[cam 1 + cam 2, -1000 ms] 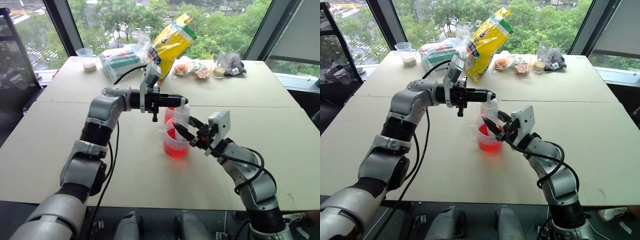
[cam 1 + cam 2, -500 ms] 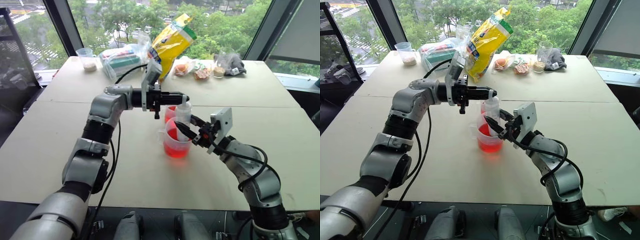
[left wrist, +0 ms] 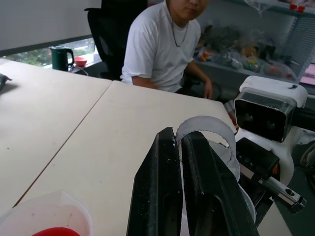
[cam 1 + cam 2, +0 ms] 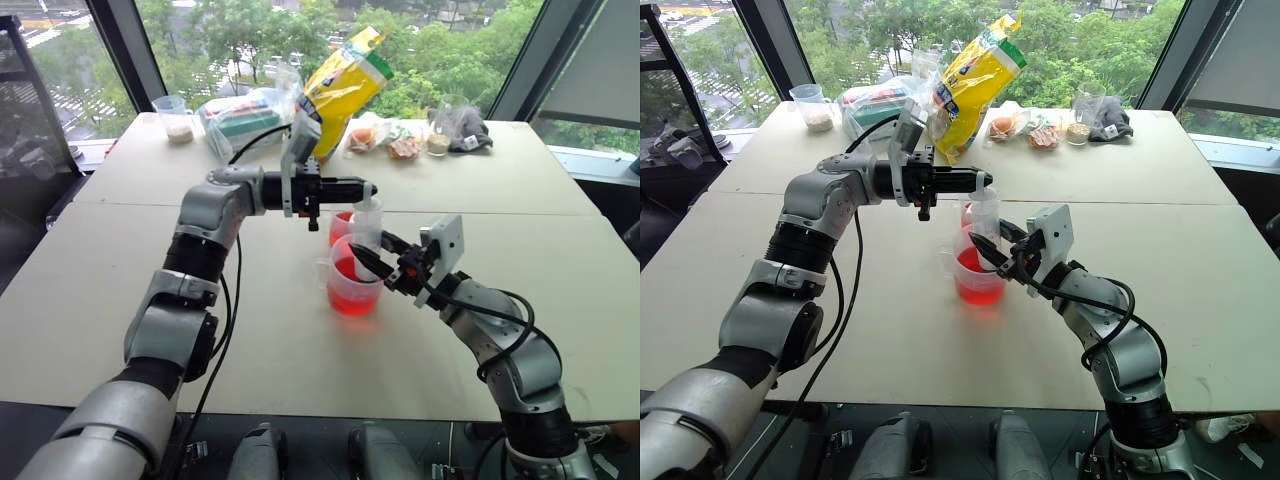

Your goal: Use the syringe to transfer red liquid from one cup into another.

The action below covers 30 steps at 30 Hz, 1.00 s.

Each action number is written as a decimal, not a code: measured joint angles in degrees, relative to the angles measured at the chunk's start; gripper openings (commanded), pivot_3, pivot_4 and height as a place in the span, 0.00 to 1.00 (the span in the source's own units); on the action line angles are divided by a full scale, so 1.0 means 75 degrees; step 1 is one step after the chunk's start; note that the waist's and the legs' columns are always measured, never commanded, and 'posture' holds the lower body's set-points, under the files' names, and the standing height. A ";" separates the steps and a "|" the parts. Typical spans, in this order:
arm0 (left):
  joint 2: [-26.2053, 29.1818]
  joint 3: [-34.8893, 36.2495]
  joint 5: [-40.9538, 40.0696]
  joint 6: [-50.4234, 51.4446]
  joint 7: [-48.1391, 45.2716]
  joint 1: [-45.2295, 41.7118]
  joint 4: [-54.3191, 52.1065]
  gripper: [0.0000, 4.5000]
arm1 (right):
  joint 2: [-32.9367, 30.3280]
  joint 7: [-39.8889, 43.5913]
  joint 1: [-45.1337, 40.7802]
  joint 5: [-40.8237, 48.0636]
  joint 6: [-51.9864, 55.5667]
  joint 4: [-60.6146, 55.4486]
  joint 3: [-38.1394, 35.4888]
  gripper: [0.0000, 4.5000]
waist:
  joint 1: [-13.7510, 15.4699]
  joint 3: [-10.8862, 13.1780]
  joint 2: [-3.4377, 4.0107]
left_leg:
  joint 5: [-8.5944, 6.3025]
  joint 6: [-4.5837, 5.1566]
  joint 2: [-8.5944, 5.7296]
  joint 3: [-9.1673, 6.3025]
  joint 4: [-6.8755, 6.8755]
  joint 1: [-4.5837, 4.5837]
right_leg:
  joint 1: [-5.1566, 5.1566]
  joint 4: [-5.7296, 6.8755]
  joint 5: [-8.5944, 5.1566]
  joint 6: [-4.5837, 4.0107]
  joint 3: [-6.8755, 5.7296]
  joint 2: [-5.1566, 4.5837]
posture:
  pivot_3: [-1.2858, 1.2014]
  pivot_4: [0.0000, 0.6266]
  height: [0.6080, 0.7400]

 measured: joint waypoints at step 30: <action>0.0487 0.0449 -0.0069 0.0133 0.0188 0.0185 -0.1062 0.65 | 0.0148 -0.0042 -0.0995 0.1087 0.1237 -0.0058 -0.0209 0.32 | 0.0005 0.0000 0.0000 | 0.0000 0.0000 0.0003 -0.0001 -0.0001 0.0001 | 0.0000 0.0000 0.0000 0.0000 0.0000 -0.0001 | 0.52 0.24 1.00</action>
